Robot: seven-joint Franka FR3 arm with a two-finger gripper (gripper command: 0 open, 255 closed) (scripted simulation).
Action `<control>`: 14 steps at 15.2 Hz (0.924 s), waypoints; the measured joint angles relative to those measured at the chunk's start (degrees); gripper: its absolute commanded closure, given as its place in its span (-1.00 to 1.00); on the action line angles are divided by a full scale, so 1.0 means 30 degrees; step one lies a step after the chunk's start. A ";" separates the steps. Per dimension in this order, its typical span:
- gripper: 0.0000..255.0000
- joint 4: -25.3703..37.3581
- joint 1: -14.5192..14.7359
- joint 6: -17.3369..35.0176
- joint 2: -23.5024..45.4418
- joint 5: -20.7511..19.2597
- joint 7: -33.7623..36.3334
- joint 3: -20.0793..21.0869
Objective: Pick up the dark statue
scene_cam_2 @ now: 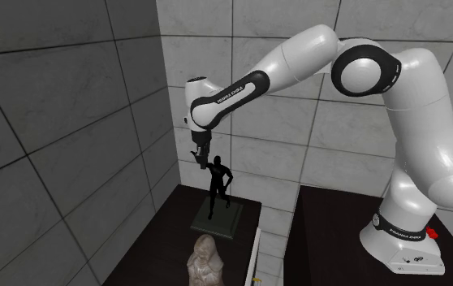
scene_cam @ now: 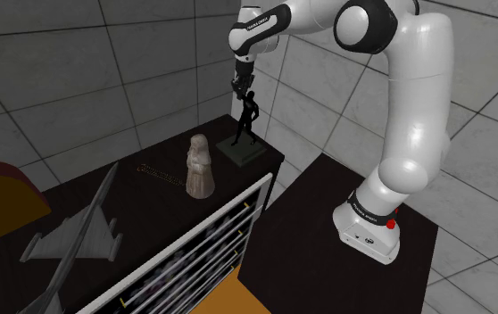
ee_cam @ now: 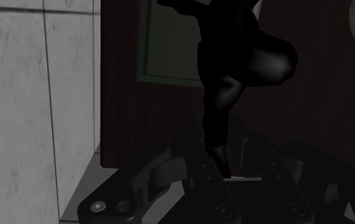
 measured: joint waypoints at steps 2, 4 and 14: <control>1.00 0.0062 0.0018 -0.0100 -0.0017 -0.0011 0.0035 -0.0001; 1.00 0.0136 0.0016 -0.0392 -0.0219 -0.0038 0.0039 -0.0021; 1.00 0.1026 0.0070 -0.2367 -0.1316 -0.0210 0.0179 -0.0103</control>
